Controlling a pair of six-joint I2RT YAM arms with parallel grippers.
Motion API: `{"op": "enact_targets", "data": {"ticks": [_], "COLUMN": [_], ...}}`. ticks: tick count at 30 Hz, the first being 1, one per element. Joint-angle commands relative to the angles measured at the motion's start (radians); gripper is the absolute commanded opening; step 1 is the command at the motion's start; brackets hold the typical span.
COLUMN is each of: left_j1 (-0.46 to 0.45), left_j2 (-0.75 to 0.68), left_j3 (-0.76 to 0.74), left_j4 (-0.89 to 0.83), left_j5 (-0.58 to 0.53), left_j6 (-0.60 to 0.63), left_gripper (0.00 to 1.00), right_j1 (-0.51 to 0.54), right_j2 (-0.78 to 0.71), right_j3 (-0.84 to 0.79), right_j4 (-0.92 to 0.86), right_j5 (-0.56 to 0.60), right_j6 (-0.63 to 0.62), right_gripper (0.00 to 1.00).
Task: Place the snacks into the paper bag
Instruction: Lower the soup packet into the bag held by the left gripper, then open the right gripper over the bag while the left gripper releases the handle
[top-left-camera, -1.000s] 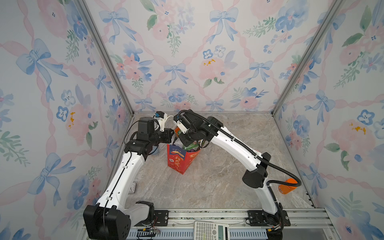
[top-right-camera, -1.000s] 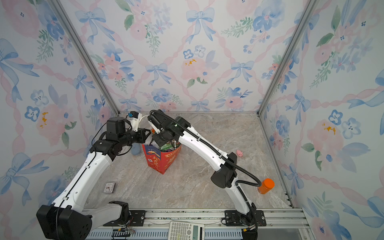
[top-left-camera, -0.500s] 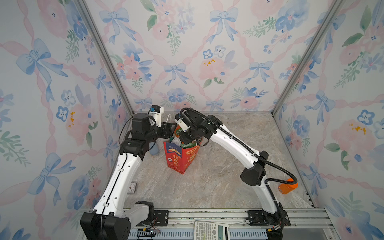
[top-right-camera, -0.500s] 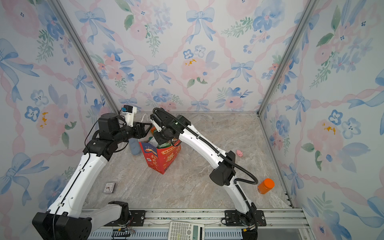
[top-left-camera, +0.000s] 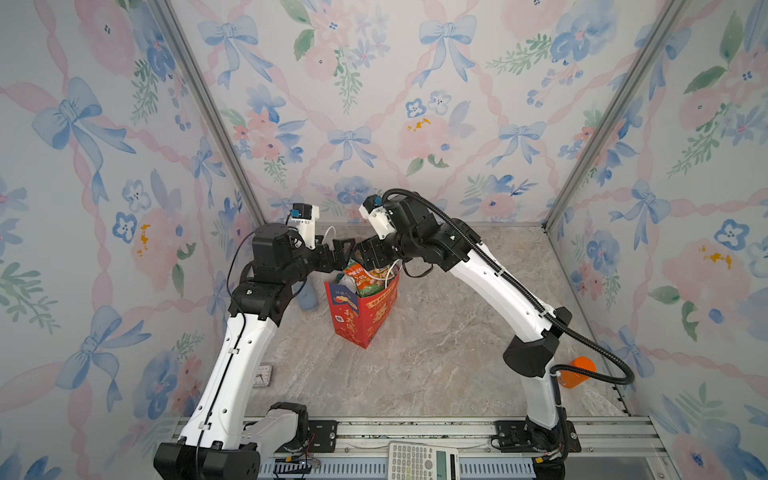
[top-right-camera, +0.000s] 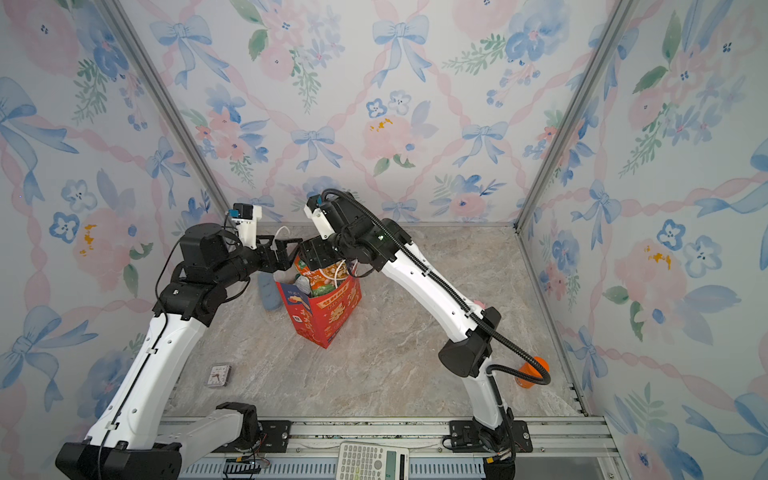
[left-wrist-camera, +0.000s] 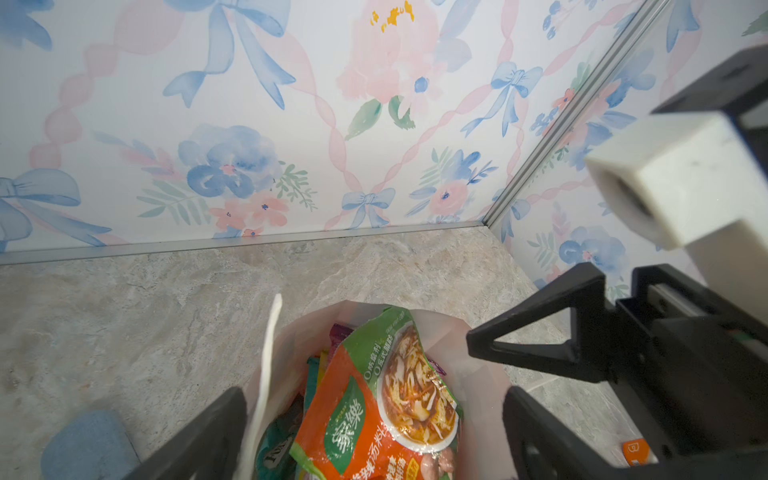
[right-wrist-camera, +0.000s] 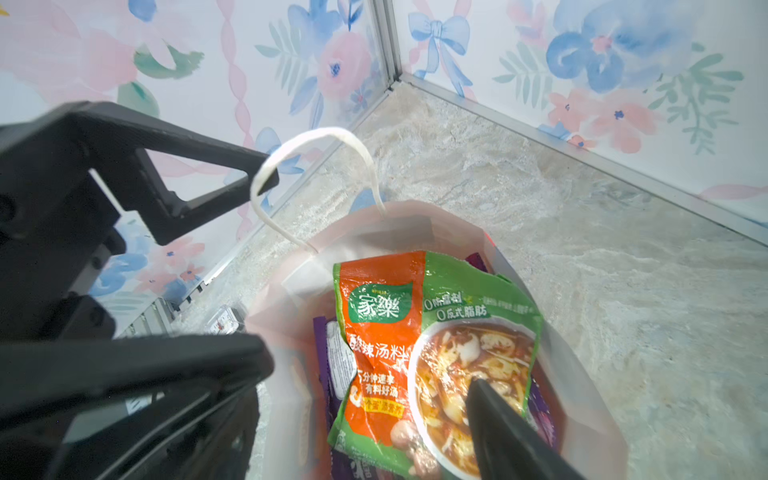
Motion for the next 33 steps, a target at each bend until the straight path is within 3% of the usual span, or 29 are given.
{"op": "enact_targets", "data": {"ticks": [1,3,11,17,26,33], "left_j1": [-0.004,-0.004,-0.003,-0.004,-0.004,-0.001], "left_j2": [-0.024,-0.031,-0.061,-0.093,-0.222,-0.301], "left_j3": [0.021,0.025,0.033,0.04,-0.018,-0.072], "left_j4": [-0.004,-0.004,0.023,0.046,0.099,0.117], "left_j5": [0.011,0.01,0.02,0.008,-0.297,-0.416], "left_j6": [-0.002,-0.005,-0.027,-0.028,-0.023,-0.013], "left_gripper": [0.98,0.98,0.98,0.98,0.98,0.98], "right_j1": [-0.011,-0.016,-0.023,-0.026,-0.025,-0.016], "right_j2": [-0.007,-0.005,0.087,0.127,0.215,0.298], "right_j3": [0.005,0.009,0.117,0.138,0.176,0.185], "right_j4": [0.075,0.081,-0.013,0.001,-0.013,-0.034], "right_j5": [-0.019,-0.012,0.096,0.101,0.134,0.186], "right_j6": [0.013,0.016,0.033,0.035,0.037,0.028], "right_gripper": [0.84,0.85,0.74,0.64,0.54,0.52]}}
